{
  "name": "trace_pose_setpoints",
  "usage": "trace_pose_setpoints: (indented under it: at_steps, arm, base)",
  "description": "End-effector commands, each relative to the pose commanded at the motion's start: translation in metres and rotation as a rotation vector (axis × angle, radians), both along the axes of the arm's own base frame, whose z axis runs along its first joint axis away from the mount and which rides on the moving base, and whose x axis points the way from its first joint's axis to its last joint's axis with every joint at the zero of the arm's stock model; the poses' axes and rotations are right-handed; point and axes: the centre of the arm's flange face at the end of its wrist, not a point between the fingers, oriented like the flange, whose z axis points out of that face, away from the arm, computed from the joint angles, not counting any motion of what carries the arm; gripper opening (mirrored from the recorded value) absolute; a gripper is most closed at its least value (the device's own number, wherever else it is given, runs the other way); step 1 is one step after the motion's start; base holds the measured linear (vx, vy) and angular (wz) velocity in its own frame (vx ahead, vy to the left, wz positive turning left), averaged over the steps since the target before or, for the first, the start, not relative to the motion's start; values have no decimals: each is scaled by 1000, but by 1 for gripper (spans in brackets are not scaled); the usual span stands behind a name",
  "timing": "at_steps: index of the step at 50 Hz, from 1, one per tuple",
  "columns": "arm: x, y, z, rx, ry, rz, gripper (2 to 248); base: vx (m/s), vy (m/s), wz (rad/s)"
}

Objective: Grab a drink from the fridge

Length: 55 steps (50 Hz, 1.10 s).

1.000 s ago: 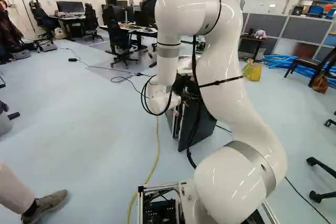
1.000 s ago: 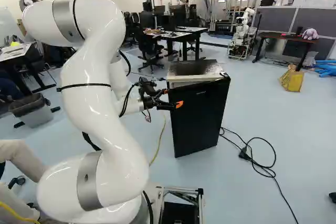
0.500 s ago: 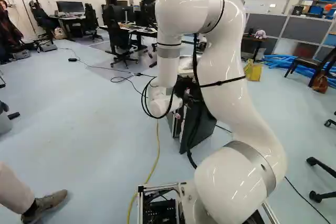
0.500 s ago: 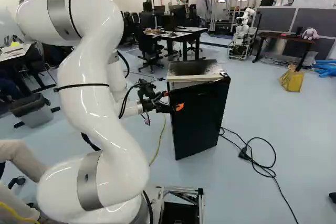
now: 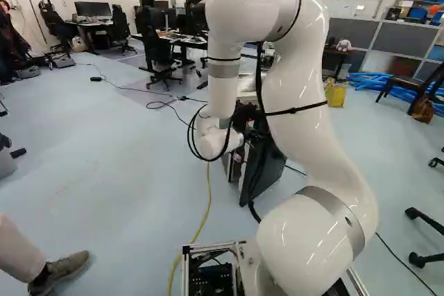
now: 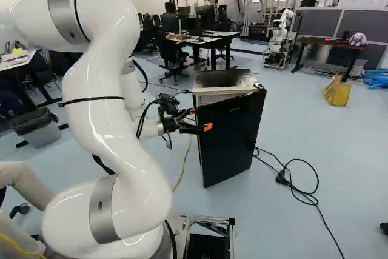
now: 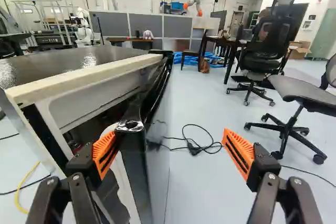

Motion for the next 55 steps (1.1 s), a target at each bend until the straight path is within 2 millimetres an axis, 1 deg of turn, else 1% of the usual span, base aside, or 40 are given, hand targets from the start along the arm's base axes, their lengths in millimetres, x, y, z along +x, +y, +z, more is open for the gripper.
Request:
trace_pose_setpoints:
  at_steps: [20, 44, 55]
  arm:
    - [-16, -7, 1, -9, 20, -22, 247]
    - [-18, -19, 1, -10, 21, -75, 247]
    - [-22, -24, 1, -13, 26, -97, 247]
  base:
    - [0, 0, 0]
    - [0, 0, 0]
    - [0, 0, 0]
